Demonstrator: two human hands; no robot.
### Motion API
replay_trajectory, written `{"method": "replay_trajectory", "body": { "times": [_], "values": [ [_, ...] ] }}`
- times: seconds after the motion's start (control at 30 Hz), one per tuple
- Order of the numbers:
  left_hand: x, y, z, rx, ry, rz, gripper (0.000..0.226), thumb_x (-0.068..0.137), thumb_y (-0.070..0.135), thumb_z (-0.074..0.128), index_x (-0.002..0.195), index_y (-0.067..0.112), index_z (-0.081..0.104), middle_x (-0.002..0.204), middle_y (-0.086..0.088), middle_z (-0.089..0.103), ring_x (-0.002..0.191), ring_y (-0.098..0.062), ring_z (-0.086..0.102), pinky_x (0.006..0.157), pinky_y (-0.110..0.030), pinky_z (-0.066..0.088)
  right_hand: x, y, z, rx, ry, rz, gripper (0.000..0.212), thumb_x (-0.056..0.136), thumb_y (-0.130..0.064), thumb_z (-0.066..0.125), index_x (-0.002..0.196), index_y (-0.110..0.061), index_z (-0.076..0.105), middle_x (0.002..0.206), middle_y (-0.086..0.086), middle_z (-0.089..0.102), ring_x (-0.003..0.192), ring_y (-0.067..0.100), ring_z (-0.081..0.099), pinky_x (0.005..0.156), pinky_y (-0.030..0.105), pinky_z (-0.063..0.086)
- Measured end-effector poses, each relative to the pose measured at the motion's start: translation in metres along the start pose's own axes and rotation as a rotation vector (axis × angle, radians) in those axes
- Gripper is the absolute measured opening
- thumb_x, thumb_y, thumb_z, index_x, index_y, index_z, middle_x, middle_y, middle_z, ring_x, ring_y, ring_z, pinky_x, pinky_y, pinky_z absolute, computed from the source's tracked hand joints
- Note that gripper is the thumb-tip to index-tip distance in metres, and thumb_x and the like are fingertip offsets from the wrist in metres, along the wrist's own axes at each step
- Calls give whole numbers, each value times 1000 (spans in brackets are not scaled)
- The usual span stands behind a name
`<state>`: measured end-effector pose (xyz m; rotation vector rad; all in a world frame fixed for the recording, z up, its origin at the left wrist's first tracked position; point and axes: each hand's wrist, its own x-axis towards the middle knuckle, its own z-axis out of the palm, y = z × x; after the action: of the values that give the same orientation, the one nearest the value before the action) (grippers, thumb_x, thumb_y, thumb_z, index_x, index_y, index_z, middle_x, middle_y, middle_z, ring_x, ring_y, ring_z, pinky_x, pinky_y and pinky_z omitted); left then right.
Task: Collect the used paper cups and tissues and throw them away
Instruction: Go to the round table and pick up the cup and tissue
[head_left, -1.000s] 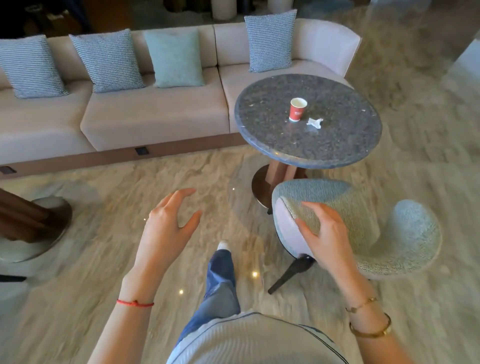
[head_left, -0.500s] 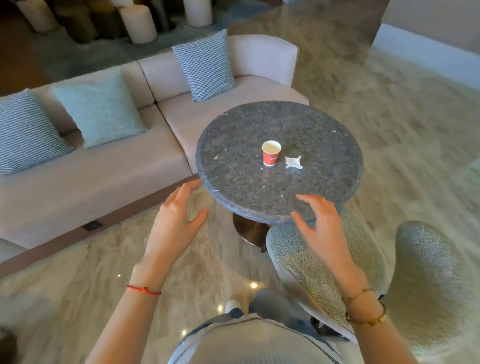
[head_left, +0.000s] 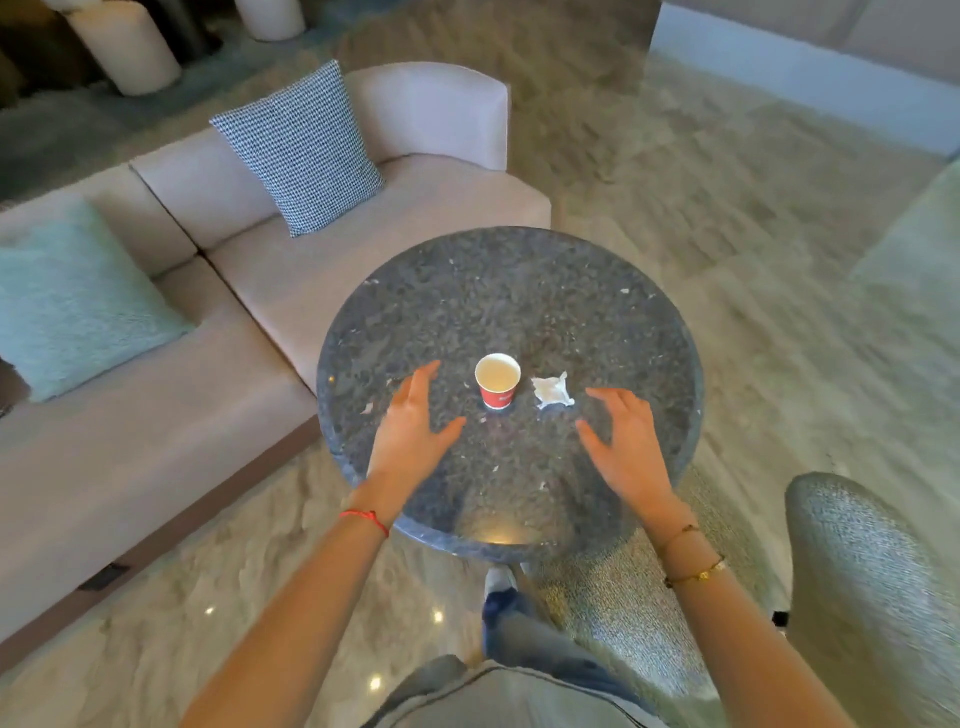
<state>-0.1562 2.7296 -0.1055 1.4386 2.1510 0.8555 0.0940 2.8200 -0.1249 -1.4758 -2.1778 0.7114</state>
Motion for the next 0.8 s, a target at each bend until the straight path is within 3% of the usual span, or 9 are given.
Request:
{"method": "replay_trajectory", "body": {
  "times": [0.23, 0.4, 0.57, 0.7, 0.8],
  "values": [
    [79, -20, 55, -12, -185, -97, 91, 78, 31, 79, 150, 17, 25, 149, -9, 37, 134, -25, 38, 103, -38, 38, 89, 29, 47, -63, -154, 59, 44, 90, -16, 62, 132, -12, 51, 132, 9, 52, 120, 27, 41, 99, 29, 35],
    [110, -37, 81, -6, -264, -157, 97, 73, 30, 82, 150, 20, 24, 141, -6, 43, 126, -24, 46, 94, -33, 40, 118, 48, 84, -82, -240, 155, 47, 90, -14, 62, 134, -14, 49, 133, 8, 49, 120, 26, 42, 101, 33, 39],
    [127, -47, 97, -6, -352, -197, 101, 69, 36, 83, 150, 20, 24, 141, -6, 41, 125, -25, 47, 95, -41, 47, 129, 57, 107, -145, -301, 215, 44, 91, -15, 60, 134, -12, 49, 133, 10, 46, 122, 27, 41, 100, 36, 44],
    [135, -49, 105, -48, -376, -184, 87, 69, 34, 83, 142, 22, 36, 135, -3, 45, 122, -23, 49, 93, -44, 49, 135, 60, 118, -178, -329, 253, 36, 92, -16, 57, 128, -9, 52, 134, 11, 42, 123, 28, 45, 96, 37, 48],
    [138, -50, 107, -80, -349, -176, 74, 72, 40, 81, 134, 20, 44, 127, -3, 53, 112, -23, 54, 87, -41, 51, 139, 62, 120, -141, -318, 287, 20, 92, -13, 56, 111, -9, 56, 119, 7, 48, 106, 28, 55, 81, 37, 51]
  ]
}}
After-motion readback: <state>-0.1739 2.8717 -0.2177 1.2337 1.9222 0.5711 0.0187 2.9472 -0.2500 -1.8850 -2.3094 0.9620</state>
